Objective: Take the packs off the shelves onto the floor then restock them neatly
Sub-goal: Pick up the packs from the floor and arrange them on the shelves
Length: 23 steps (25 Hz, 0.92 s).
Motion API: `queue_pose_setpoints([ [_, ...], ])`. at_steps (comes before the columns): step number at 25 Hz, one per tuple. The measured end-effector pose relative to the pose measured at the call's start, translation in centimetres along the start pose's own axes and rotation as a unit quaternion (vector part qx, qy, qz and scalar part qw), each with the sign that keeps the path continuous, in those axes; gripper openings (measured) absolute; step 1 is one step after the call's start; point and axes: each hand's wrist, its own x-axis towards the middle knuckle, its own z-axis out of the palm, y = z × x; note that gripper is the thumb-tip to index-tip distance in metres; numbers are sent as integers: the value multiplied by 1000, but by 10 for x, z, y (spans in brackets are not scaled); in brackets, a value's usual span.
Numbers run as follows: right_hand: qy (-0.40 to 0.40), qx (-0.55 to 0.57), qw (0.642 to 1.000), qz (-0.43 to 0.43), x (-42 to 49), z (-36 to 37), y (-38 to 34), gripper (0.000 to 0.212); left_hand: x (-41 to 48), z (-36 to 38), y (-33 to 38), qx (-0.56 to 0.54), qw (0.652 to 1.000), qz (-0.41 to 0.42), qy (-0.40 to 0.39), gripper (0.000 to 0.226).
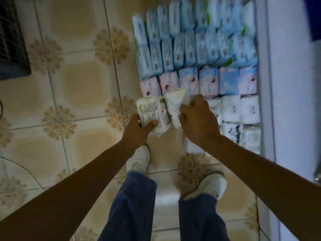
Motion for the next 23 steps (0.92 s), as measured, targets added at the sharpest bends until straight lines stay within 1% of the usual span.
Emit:
queue_pose_setpoints([
  [1, 48, 20, 999, -14, -9, -42, -10, 17, -26, -11, 36, -6, 999, 29, 14, 41],
  [3, 152, 51, 986, -47, -25, -138, -35, 11, -85, -36, 117, -5, 992, 116, 43, 37],
  [4, 196, 71, 976, -55, -36, -189, -49, 13, -116, -51, 158, -6, 984, 168, 56, 37],
  [6, 278, 96, 954, -59, -60, -299, -78, 28, -181, -82, 249, -25, 959, 273, 76, 39],
  [7, 317, 98, 941, -62, -75, -349, -93, 33, -213, -96, 289, -36, 944, 319, 74, 43],
  [8, 355, 96, 927, -73, -91, -398, -107, 32, -248, -109, 327, -46, 927, 367, 64, 49],
  [9, 391, 94, 911, -85, -108, -440, -123, 27, -281, -120, 360, -57, 910, 407, 48, 56],
  [11, 484, 87, 864, -108, -149, -517, -151, 13, -346, -135, 417, -80, 881, 467, -1, 71],
  [12, 523, 94, 840, -113, -171, -546, -163, 7, -373, -140, 439, -91, 869, 485, -29, 75],
  [13, 559, 100, 816, -112, -194, -572, -174, 9, -399, -142, 461, -101, 855, 504, -65, 76],
  [15, 625, 132, 764, -90, -245, -609, -191, 24, -449, -138, 497, -106, 819, 545, -145, 71],
  [17, 679, 183, 709, -55, -294, -633, -203, 40, -496, -125, 521, -93, 790, 570, -207, 69],
  [19, 721, 219, 658, -23, -344, -654, -211, 55, -546, -107, 536, -89, 762, 585, -263, 74],
  [20, 739, 209, 640, -4, -375, -663, -214, 60, -574, -95, 540, -80, 744, 598, -289, 78],
  [21, 753, 180, 633, 16, -404, -671, -216, 61, -600, -85, 541, -68, 723, 615, -309, 82],
  [23, 771, 98, 627, 53, -465, -675, -219, 58, -653, -68, 538, -55, 683, 641, -347, 87],
])
